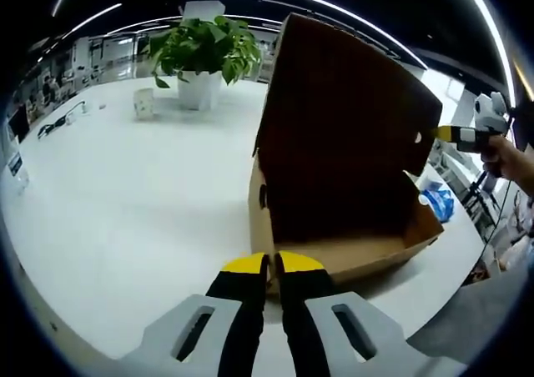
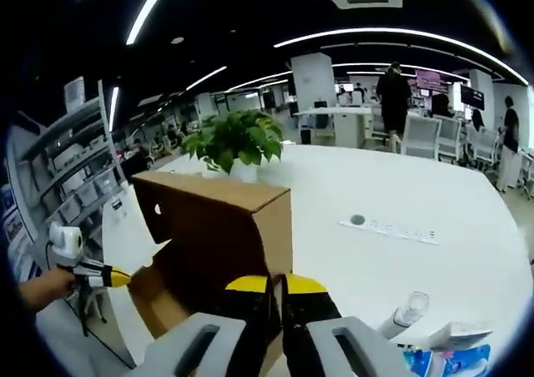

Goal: Operate the shoe box by opening the lid, removing the specified soft item, and placing it in the target area until the item is outside and the box remains undamaged.

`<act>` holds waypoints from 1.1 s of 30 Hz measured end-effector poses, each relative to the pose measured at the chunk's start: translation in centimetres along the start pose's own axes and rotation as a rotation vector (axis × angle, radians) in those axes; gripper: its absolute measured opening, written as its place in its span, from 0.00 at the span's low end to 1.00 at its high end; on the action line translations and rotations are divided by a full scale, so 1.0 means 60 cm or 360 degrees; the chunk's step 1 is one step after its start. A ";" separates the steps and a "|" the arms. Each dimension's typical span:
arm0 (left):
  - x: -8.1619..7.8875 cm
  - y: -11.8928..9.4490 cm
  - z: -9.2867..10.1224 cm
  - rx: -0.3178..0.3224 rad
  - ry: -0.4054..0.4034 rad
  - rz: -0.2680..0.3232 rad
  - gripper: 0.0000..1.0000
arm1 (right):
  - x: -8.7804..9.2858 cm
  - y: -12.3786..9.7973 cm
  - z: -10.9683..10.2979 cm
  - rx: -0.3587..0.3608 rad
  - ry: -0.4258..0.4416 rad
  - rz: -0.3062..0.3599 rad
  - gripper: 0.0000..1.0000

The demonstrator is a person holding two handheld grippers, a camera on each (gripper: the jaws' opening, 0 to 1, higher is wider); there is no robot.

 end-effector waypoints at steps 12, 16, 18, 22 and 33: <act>0.000 0.000 0.002 0.0018 0.0015 0.0000 0.03 | 0.039 -0.018 -0.021 0.0011 0.0035 0.0093 0.03; -0.001 0.001 0.002 0.0010 0.0035 -0.0002 0.03 | 0.053 -0.022 -0.029 0.0008 0.0040 0.0094 0.04; -0.001 0.000 0.002 0.0010 0.0040 -0.0001 0.03 | 0.058 -0.023 -0.032 0.0009 0.0026 0.0101 0.05; -0.001 0.000 0.002 0.0012 0.0055 -0.0003 0.03 | 0.074 -0.024 -0.039 0.0005 0.0016 0.0092 0.06; 0.005 -0.002 0.009 0.0003 0.0098 -0.0013 0.10 | 0.119 -0.027 -0.056 -0.0002 -0.0070 0.0053 0.11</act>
Point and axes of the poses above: the point that each gripper's makers call its tool centre point, and the gripper's own axes: y roughly forward along the fingers, z roughly to its right, x roughly out of its underside, the point moved 3 cm from there along -y, roughly backward along the fingers, and after that the axes turned 10 degrees about -z, right-handed, at the moved point
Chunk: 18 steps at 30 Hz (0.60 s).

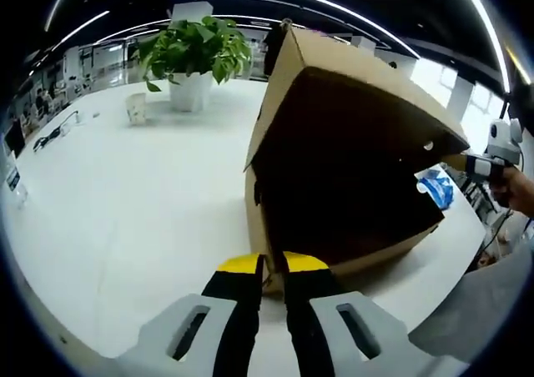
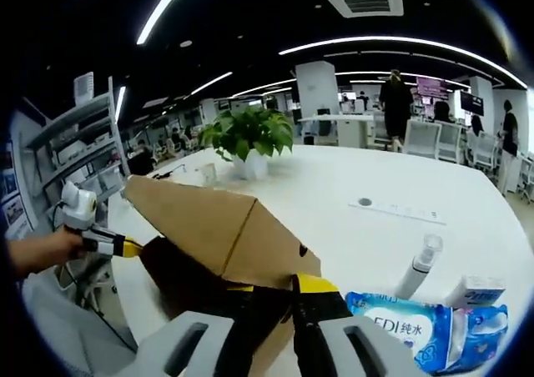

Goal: Operate the shoe box by opening the lid, removing the specified soft item, and placing it in the target area until the item is outside and the box remains undamaged.

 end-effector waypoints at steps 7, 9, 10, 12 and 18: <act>-0.018 -0.017 0.018 0.0049 0.0101 0.0118 0.17 | 0.036 -0.002 -0.011 0.0000 -0.0095 -0.0048 0.13; -0.025 -0.023 0.024 0.0058 0.0138 0.0166 0.20 | 0.047 -0.003 -0.014 -0.0012 -0.0121 -0.0073 0.13; -0.027 -0.025 0.026 0.0059 0.0147 0.0179 0.21 | 0.055 -0.004 -0.016 -0.0018 -0.0136 -0.0091 0.13; -0.029 -0.029 0.030 0.0073 0.0175 0.0195 0.24 | 0.064 -0.005 -0.023 -0.0055 -0.0184 -0.0095 0.13; -0.022 -0.026 0.033 0.0082 0.0283 0.0133 0.30 | 0.092 -0.007 -0.039 -0.0108 -0.0341 -0.0149 0.15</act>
Point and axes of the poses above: the point that each gripper's makers call its tool centre point, and the gripper's own axes: y roughly forward along the fingers, z roughly to its right, x roughly out of its underside, the point moved 3 cm from there along -y, roughly backward along the fingers, and after that the axes turned 10 degrees about -z, right-handed, at the moved point
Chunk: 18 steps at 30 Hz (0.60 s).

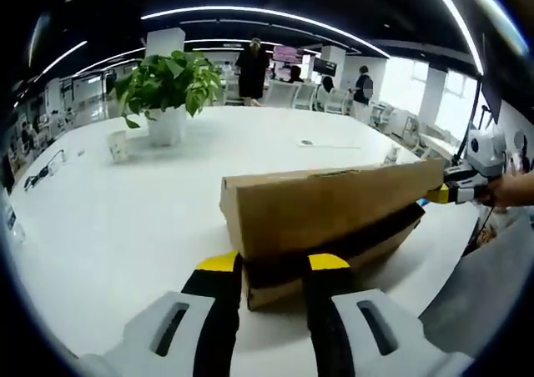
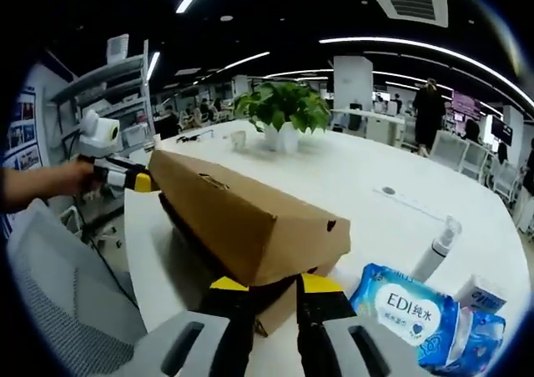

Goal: Operate the shoe box by opening the lid, removing the specified soft item, and placing it in the target area until the item is outside and the box remains undamaged.

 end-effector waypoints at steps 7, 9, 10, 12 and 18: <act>0.018 0.007 0.003 0.0009 0.0079 -0.0074 0.35 | 0.019 0.005 -0.013 -0.0029 -0.0081 -0.0047 0.21; 0.024 0.009 0.003 0.0011 0.0089 -0.0094 0.35 | 0.025 0.006 -0.013 -0.0028 -0.0097 -0.0069 0.21; 0.027 0.009 0.003 0.0009 0.0096 -0.0106 0.36 | 0.027 0.007 -0.013 -0.0026 -0.0113 -0.0078 0.22; 0.032 0.012 0.004 0.0002 0.0143 -0.0139 0.37 | 0.033 0.010 -0.016 -0.0033 -0.0127 -0.0097 0.22; 0.045 0.020 0.005 -0.0007 0.0197 -0.0208 0.39 | 0.044 0.017 -0.019 -0.0019 -0.0192 -0.0154 0.26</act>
Point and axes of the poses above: the point that each gripper's makers call its tool centre point, and the gripper's own axes: y roughly forward along the fingers, z roughly to its right, x roughly out of its underside, the point moved 3 cm from there along -y, roughly backward along the fingers, and after that the axes turned 10 degrees about -z, right-handed, at the moved point
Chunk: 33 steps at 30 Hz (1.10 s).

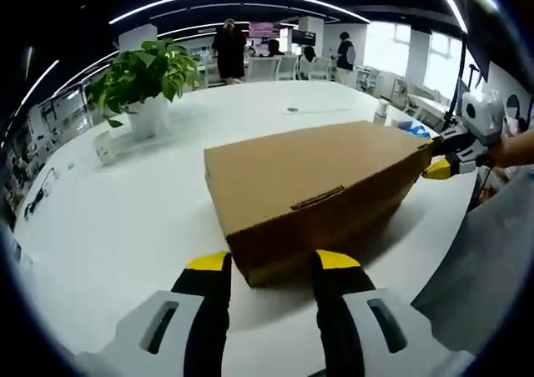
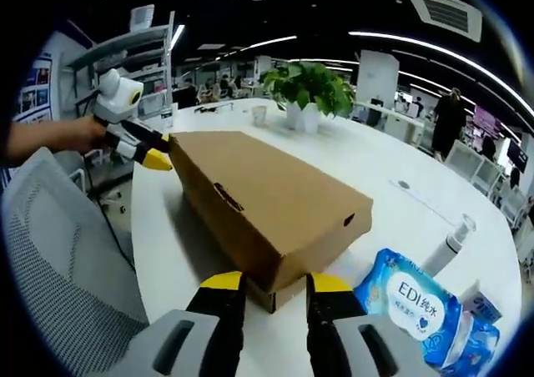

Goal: Operate the shoe box by opening the lid, removing the specified soft item, and placing it in the target area until the item is outside and the box remains undamaged.

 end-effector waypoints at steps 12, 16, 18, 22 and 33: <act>0.008 0.000 0.002 0.0022 -0.0010 -0.0009 0.39 | 0.017 0.003 -0.001 -0.0006 0.0011 -0.0038 0.27; 0.000 -0.011 0.000 0.0030 0.0007 0.0031 0.38 | 0.009 -0.007 -0.001 -0.0025 0.0011 0.0002 0.27; -0.007 -0.014 -0.002 0.0041 0.0005 0.0060 0.39 | 0.000 -0.012 -0.002 -0.0033 0.0015 0.0033 0.28; -0.013 -0.011 -0.002 0.0033 0.0093 0.0053 0.40 | -0.019 -0.015 -0.003 -0.0038 0.0028 0.0109 0.26; -0.006 0.009 -0.011 0.0038 0.0096 -0.0037 0.36 | -0.005 0.000 -0.003 -0.0015 0.0091 0.0062 0.23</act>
Point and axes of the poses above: the point that each gripper's makers call its tool centre point, and the gripper's own axes: y roughly forward along the fingers, z roughly to its right, x roughly out of its underside, the point moved 3 cm from there along -y, roughly backward along the fingers, and after that the axes turned 10 degrees about -z, right-handed, at the moved point
